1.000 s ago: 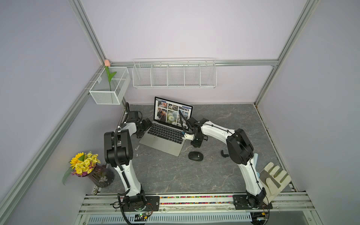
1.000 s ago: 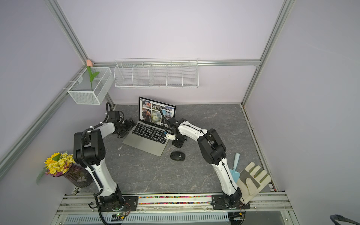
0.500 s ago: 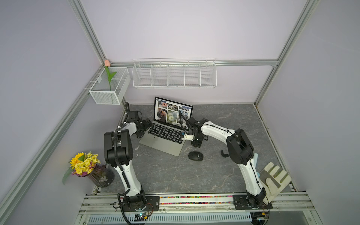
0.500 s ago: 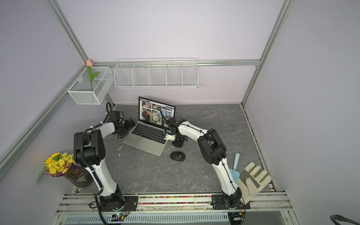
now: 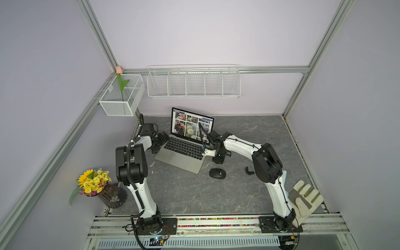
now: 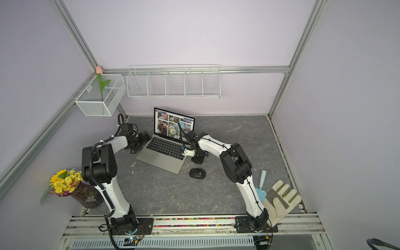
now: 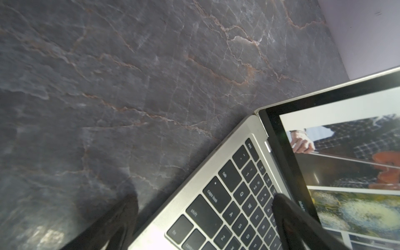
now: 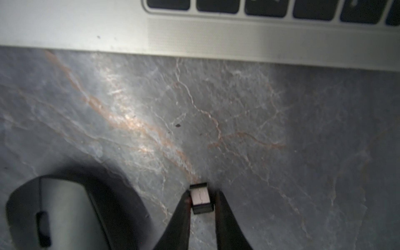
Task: Insert the wireless mouse receiver into the laptop
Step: Pick up the USB plug at the center of the board.
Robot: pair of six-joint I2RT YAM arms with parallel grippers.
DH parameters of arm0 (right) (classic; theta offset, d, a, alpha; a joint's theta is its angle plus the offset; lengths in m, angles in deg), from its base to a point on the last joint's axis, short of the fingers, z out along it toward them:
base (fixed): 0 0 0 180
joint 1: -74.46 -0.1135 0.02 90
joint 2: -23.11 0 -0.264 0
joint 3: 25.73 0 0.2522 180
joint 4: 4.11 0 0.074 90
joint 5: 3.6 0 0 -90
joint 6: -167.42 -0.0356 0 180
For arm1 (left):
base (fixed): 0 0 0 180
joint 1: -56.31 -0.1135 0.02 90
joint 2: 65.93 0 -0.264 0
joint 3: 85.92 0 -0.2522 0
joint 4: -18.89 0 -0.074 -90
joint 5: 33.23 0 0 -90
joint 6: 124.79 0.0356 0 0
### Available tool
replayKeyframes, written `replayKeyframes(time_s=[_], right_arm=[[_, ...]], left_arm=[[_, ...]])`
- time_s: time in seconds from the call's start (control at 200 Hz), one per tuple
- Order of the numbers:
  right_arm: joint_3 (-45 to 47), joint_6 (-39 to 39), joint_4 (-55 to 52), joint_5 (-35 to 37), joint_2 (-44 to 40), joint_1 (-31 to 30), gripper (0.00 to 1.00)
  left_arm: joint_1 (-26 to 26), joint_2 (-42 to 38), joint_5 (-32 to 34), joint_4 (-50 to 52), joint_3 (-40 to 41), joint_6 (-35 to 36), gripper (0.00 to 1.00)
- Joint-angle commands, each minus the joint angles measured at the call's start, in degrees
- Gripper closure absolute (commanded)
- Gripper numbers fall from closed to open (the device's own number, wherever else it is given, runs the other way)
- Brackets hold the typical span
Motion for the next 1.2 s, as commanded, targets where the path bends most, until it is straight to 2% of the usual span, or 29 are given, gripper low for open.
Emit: replayKeyframes(time_s=[0.0, 0.58, 0.81, 1.195], right_arm=[[2.5, 1.94, -4.68, -1.78, 0.97, -0.5, 0.77], [2.68, 3.9, -6.71, -0.9, 0.89, -0.41, 0.77], [3.08, 5.03, -6.97, -0.81, 0.58, -0.36, 0.74], [3.17, 5.05, -6.28, -0.78, 1.02, -0.36, 0.78]], left_arm=[[0.06, 1.03, 0.1, 6.05, 0.92, 0.48, 0.0], [0.05, 1.09, 0.01, 6.37, 0.72, 0.66, 0.0], [0.05, 1.19, -0.12, 6.43, 0.54, 0.56, 0.0], [0.03, 1.19, -0.18, 6.54, 0.5, 0.45, 0.0]])
